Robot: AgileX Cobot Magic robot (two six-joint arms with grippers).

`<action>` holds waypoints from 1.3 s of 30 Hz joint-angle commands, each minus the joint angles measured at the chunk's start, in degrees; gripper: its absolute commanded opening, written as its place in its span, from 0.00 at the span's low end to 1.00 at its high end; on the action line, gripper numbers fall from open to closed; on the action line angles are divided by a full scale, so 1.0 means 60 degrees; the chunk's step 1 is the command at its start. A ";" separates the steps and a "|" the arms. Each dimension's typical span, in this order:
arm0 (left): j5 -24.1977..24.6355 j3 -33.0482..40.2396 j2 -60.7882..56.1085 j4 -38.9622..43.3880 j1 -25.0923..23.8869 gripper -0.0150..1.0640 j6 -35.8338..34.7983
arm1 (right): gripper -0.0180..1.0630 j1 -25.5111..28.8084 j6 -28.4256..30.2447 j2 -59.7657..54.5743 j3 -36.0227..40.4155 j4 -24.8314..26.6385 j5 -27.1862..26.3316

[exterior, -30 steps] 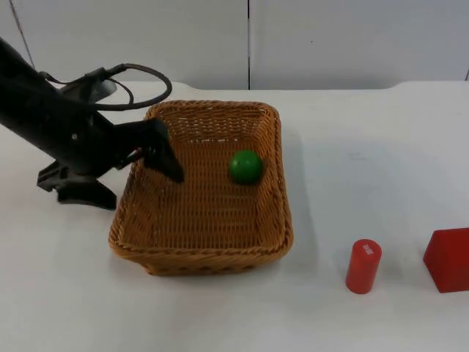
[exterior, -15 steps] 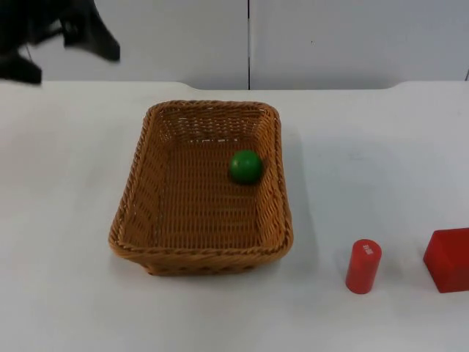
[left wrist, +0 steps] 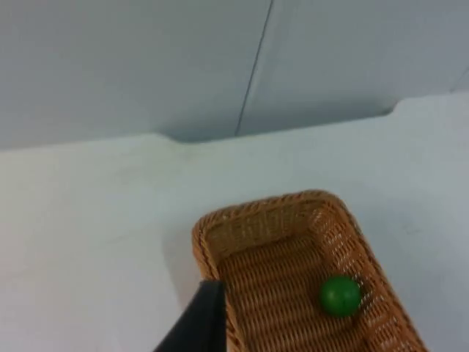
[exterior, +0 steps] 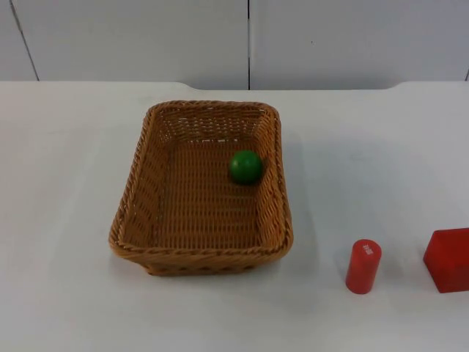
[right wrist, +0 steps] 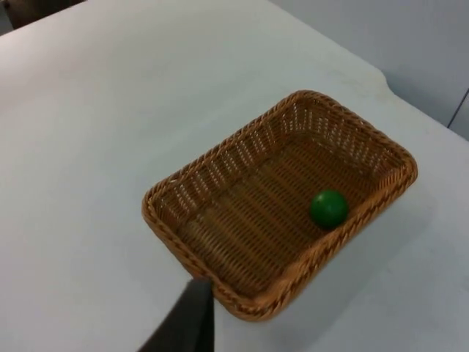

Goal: Pick up the basket with the left hand and place the object to the left of the red cylinder into the basket with the right hand.

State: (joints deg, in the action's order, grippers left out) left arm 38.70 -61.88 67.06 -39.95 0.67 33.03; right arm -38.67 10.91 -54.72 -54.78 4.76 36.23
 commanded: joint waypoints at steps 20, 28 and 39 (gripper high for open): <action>0.0412 0.3400 -0.5940 0.3334 -0.0026 0.99 -0.2387 | 0.99 0.0019 0.0284 0.2773 0.0532 0.0004 -0.0108; 0.1950 0.3795 -0.7946 0.3676 -0.0026 0.99 -0.2698 | 0.99 0.0019 0.0284 0.4617 0.1829 0.0004 0.0413; 0.3343 0.3832 -1.1176 0.5936 -0.0026 0.99 -0.4663 | 0.99 0.0019 -0.0498 0.6987 0.3136 0.0004 0.2066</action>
State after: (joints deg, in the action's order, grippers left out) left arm 58.18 -39.08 1.43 -6.17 0.67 7.20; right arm -38.67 8.28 -13.40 -36.21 4.76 47.34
